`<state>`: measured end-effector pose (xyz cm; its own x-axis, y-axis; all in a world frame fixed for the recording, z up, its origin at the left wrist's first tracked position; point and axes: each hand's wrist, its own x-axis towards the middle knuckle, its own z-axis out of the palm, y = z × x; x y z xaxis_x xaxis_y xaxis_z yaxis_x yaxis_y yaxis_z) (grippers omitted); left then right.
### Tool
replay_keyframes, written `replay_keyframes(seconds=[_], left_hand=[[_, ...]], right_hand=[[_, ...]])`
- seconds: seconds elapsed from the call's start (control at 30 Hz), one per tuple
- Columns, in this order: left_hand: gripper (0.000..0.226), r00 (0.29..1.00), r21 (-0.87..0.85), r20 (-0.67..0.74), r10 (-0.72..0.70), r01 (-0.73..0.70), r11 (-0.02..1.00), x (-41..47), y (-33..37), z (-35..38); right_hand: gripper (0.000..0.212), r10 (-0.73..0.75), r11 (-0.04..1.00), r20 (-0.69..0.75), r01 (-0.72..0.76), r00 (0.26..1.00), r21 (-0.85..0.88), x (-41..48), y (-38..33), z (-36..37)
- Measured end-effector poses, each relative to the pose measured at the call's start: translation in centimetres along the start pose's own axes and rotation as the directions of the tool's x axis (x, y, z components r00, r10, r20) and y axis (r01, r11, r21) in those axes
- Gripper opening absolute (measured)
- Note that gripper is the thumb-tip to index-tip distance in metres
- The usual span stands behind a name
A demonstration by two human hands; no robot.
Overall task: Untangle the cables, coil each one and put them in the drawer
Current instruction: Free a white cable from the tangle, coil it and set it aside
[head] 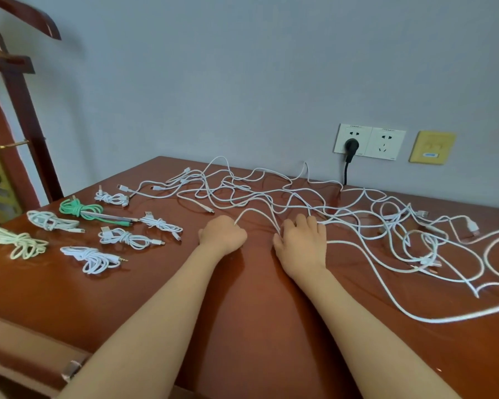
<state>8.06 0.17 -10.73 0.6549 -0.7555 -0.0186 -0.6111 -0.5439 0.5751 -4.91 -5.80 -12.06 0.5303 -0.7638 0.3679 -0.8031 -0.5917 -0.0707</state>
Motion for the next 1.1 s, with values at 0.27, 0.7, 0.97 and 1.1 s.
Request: replay_keyframes(seconds=[0.27,0.7,0.97,1.1], left_hand=[[0.037,0.972,-0.578,0.200,0.122,0.016,0.816,-0.2,2.6,1.3],[0.042,0.974,-0.867,0.204,0.097,0.134,0.479,0.3,7.6,5.9],[0.037,0.940,-0.952,0.294,0.170,0.274,0.135,1.1,8.0,6.5],[0.033,0.893,-0.931,0.363,0.267,0.354,0.084,1.3,8.2,6.7]], right_hand=[[0.028,-0.018,0.999,0.083,0.015,0.996,0.035,-1.5,3.3,-0.8],[0.026,0.050,0.984,0.064,-0.060,0.997,0.166,-2.0,5.9,-0.4],[0.019,0.046,0.855,0.014,-0.047,0.999,0.517,-1.3,6.7,-0.9],[0.010,0.042,0.810,-0.012,-0.027,0.999,0.585,-0.9,7.0,-0.3]])
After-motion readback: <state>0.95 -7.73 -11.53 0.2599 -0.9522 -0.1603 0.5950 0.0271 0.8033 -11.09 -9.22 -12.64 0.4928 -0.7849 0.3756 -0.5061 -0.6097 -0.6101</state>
